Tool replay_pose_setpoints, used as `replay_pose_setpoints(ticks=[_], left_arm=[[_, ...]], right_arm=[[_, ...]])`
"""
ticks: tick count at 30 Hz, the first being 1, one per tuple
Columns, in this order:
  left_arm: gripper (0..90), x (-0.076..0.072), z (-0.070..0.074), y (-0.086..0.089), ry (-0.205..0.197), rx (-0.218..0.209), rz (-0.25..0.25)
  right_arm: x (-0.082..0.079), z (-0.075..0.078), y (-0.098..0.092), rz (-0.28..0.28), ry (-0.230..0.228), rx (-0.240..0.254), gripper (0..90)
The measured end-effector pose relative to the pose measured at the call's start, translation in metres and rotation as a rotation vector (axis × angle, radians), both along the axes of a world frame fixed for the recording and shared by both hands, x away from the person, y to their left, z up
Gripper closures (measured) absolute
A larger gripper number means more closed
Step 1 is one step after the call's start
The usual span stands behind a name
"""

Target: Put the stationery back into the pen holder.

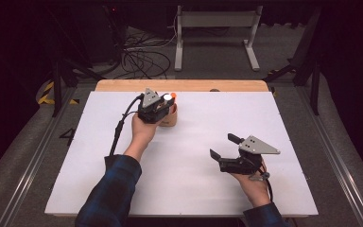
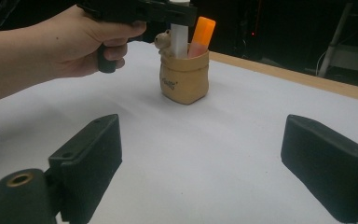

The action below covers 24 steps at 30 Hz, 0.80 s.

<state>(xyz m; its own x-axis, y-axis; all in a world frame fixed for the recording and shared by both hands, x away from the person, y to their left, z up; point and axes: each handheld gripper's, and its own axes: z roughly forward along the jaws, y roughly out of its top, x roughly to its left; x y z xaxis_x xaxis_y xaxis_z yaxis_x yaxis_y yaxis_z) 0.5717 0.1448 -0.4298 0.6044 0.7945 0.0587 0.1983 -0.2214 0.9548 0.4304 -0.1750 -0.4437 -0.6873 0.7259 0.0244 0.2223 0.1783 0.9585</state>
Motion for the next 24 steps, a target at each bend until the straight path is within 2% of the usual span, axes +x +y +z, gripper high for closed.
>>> replay_pose_setpoints(ticks=[8, 14, 24], left_arm=[[66.6, 0.0007, -0.0010, -0.0005, 0.003, -0.002, -0.002], [66.6, 0.0027, -0.0048, -0.0016, 0.011, 0.016, 0.002], [66.6, 0.0042, -0.0088, -0.0021, 0.032, 0.020, -0.006]], right_arm=[[0.0003, -0.0003, 0.0006, 0.003, 0.002, 0.002, 13.0], [0.0004, -0.0005, 0.0006, 0.005, 0.003, -0.001, 13.0], [0.0005, -0.0007, 0.0005, 0.005, 0.006, -0.002, 13.0]])
